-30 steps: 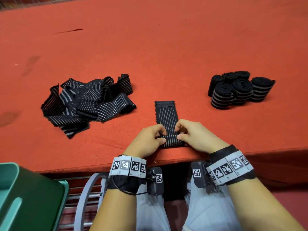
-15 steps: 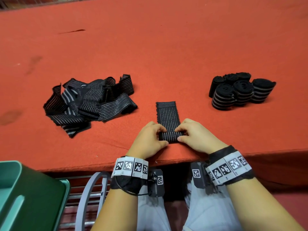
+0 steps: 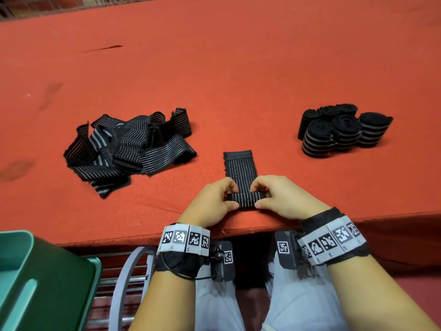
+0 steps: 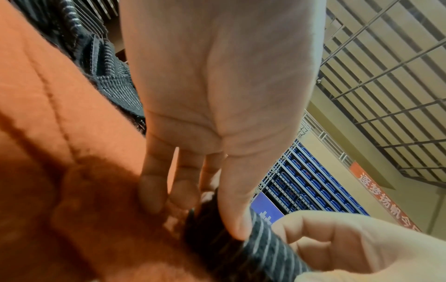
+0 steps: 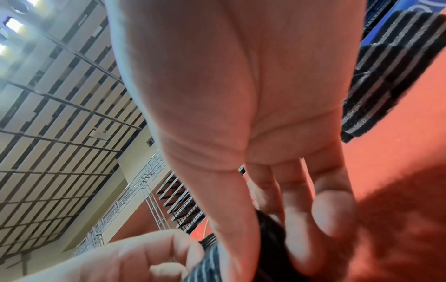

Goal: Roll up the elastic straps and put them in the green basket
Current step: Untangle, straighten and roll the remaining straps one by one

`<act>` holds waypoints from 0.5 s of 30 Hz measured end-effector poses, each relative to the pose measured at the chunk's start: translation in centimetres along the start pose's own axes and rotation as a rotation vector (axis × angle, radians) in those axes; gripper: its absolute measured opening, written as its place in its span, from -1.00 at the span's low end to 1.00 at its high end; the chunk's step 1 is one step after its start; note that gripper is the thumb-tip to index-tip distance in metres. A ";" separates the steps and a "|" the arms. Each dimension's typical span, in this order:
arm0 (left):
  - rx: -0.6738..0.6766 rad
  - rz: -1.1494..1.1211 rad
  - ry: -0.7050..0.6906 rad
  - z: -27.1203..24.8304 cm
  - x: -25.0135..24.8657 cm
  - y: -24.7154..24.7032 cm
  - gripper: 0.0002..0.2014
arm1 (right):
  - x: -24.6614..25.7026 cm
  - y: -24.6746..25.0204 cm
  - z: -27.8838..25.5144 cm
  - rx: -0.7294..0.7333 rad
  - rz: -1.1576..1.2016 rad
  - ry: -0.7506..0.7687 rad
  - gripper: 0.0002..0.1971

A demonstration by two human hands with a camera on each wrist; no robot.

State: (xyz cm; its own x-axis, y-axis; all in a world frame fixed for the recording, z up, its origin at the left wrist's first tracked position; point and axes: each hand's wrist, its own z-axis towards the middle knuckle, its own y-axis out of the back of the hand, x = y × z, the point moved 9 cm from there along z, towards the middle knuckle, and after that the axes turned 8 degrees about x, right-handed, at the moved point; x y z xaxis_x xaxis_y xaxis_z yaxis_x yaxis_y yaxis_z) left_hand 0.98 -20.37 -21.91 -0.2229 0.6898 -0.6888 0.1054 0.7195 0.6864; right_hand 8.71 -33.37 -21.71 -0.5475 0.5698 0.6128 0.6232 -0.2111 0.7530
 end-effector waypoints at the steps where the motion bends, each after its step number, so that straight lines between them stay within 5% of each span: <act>1: 0.021 -0.014 0.008 -0.1 0.0 -0.1 -0.76 | 0.0 0.0 -0.1 0.019 0.007 -0.008 -0.69; 7: 0.109 -0.089 0.051 0.1 0.7 -0.7 -0.81 | -0.2 -0.3 -0.2 0.080 0.008 -0.034 -0.77; 11: 0.028 -0.023 0.058 0.3 0.5 0.0 -0.83 | -0.4 -0.4 0.4 0.078 -0.031 -0.035 -0.81; 15: -0.048 -0.038 -0.030 0.1 -0.5 0.4 -0.63 | -0.6 -0.3 0.8 0.071 -0.054 -0.041 -0.76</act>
State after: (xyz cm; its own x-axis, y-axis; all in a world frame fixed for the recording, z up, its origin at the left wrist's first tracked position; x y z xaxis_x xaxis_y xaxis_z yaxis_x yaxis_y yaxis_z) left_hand 1.27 -20.37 -21.31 -0.1967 0.6646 -0.7209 0.0507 0.7412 0.6694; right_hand 9.32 -32.99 -22.45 -0.5587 0.6114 0.5605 0.6325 -0.1231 0.7647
